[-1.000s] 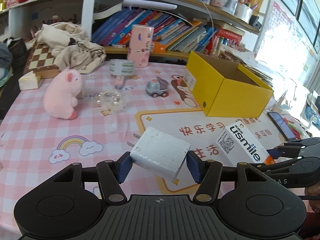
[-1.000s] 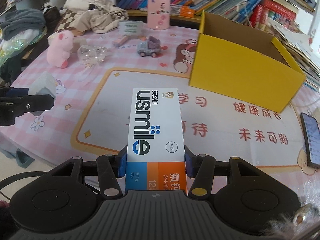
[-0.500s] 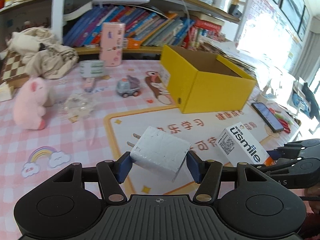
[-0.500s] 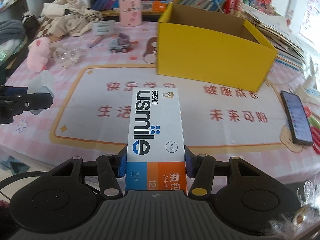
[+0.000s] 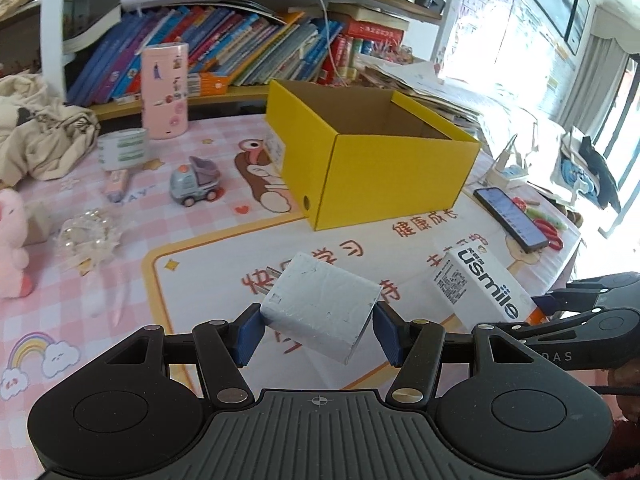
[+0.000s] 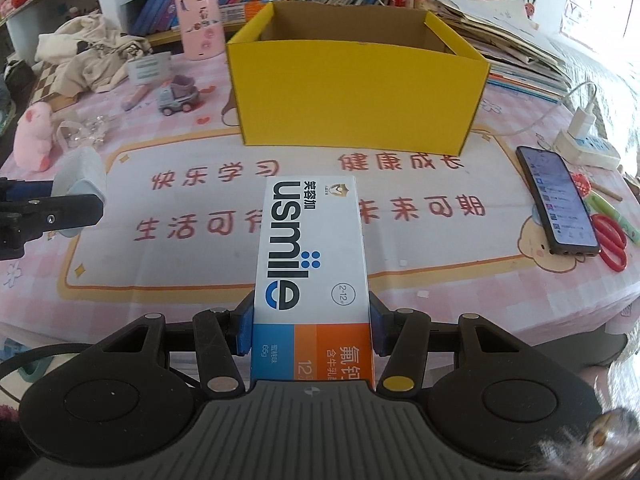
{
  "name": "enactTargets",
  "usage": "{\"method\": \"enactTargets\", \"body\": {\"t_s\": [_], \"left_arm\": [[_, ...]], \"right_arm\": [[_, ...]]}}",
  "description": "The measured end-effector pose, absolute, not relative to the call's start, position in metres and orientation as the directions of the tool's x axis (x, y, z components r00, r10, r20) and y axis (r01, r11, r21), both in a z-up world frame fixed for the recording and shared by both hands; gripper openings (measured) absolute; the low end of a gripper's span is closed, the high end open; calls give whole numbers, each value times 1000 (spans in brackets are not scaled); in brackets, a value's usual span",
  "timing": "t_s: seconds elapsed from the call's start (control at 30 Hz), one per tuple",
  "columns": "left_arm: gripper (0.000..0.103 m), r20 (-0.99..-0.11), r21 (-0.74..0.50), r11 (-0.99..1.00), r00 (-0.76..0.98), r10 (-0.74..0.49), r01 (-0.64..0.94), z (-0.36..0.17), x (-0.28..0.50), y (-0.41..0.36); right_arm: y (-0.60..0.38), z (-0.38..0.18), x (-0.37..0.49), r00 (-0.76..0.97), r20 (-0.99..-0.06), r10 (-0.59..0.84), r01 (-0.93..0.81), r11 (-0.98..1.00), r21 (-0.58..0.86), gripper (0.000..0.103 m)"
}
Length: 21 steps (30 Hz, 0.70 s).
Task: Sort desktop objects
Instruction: 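Lift the usmile box and white charger and carry both toward the yellow box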
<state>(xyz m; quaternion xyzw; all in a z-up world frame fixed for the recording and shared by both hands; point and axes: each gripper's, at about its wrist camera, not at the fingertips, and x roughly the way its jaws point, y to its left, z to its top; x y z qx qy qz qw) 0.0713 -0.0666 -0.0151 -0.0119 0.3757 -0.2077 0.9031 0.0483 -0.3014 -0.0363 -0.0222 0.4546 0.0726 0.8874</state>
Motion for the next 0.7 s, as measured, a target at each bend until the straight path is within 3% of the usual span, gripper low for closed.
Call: {"method": "enactTargets", "body": {"t_s": [0.7], "left_arm": [[59,-701,-172,906,598,-389,387,-20,111,-121]], "right_arm": [[-343,-46,94,541,-830,134,-179,983,43,50]]}}
